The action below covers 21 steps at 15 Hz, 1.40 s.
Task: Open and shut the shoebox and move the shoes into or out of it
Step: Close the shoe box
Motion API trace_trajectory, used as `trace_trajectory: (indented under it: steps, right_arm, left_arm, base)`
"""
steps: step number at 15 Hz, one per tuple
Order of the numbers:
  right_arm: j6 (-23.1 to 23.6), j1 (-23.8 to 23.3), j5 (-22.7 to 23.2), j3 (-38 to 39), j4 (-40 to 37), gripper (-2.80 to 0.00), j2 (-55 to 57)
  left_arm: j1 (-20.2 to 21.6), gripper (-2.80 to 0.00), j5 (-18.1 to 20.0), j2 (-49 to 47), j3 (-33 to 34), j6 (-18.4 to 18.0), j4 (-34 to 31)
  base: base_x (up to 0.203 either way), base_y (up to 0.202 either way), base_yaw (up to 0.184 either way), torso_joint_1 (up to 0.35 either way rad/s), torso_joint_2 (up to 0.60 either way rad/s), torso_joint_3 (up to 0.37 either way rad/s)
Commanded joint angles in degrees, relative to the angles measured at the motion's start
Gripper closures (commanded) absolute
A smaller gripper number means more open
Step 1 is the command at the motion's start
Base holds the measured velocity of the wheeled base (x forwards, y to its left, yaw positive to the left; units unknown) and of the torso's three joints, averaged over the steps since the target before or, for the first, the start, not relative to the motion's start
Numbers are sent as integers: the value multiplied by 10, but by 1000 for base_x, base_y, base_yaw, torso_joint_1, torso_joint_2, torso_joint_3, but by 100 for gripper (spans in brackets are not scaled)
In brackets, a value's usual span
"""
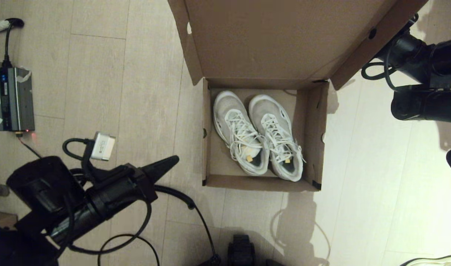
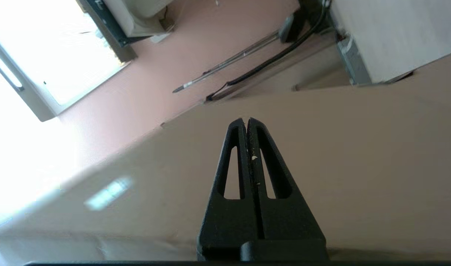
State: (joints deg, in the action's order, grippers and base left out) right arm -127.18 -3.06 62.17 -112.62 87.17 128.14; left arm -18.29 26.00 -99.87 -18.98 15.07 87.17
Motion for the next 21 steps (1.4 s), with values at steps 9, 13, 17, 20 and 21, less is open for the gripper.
trace_trajectory:
  steps: [9, 13, 17, 20, 21]
  right_arm:
    - [-40, 4, 43, 40, 5, 0, -52]
    - [-42, 6, 69, 96, 5, 0, -84]
    - [-42, 9, 105, 160, 5, 0, -118]
    - [-41, 13, 121, 192, 5, 0, -135]
    - [-41, 13, 126, 205, 5, 0, -139]
  left_arm:
    - [91, 0, -71, -182, -544, 34, -22]
    - [96, 0, -73, -234, -724, 122, -85]
    - [93, 0, -74, -277, -844, 263, -144]
    - [77, 0, -70, -288, -894, 350, -163]
    - [71, 0, -66, -295, -919, 386, -176]
  base:
    - [0, 0, 0, 0, 0, 0]
    - [0, 0, 0, 0, 0, 0]
    - [0, 0, 0, 0, 0, 0]
    - [0, 0, 0, 0, 0, 0]
    - [0, 0, 0, 0, 0, 0]
